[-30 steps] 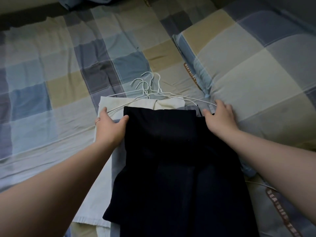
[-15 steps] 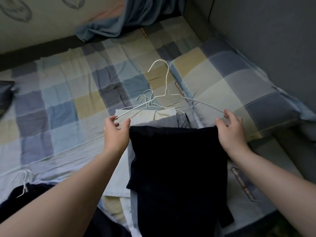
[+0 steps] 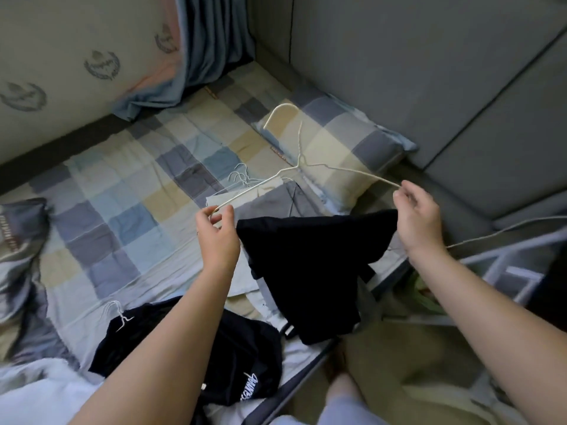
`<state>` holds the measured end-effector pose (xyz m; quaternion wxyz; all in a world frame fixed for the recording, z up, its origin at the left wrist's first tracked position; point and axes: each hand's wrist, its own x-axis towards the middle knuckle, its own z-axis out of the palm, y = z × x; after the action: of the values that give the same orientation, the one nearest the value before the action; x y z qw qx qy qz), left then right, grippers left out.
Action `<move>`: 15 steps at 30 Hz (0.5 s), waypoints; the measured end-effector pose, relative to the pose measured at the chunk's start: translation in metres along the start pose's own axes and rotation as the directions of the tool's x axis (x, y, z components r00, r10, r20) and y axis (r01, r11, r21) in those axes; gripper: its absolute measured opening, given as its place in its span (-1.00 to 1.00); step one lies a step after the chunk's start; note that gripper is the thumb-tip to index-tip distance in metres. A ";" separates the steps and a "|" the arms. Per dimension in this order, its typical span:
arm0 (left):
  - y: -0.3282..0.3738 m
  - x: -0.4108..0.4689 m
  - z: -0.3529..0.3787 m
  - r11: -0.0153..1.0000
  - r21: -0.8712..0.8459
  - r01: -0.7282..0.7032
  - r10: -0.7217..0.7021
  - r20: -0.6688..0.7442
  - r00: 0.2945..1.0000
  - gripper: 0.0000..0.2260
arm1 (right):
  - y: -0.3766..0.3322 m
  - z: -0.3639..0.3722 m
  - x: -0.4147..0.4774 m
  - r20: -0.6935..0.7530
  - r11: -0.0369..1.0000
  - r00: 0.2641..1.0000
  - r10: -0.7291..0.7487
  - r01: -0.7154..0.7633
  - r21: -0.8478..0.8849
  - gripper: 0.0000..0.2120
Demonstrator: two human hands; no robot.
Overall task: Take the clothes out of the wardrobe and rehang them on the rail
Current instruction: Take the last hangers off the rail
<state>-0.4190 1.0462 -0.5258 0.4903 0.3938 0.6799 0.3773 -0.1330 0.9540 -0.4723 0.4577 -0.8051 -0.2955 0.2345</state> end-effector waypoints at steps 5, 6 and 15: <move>0.022 -0.070 -0.025 0.993 -0.024 -0.117 0.119 0.135 0.984 -0.67 | -0.011 -0.079 -0.086 -0.146 0.993 0.987 0.067 -0.053 0.102 -0.63; 0.026 -0.081 -0.027 0.991 -0.025 -0.131 0.133 0.168 0.977 -0.62 | -0.012 -0.095 -0.102 -0.169 0.992 0.983 0.079 -0.060 0.114 -0.63; 0.044 -0.194 0.001 0.960 -0.021 -0.280 0.266 0.387 0.883 -0.63 | 0.008 -0.219 -0.235 -0.388 0.963 0.898 0.208 -0.119 0.241 -0.65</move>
<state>-0.3702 0.8885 -0.4142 0.5496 0.5604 0.5143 0.3455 -0.1571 0.6573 -0.3514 0.5706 -0.8053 -0.0971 0.1282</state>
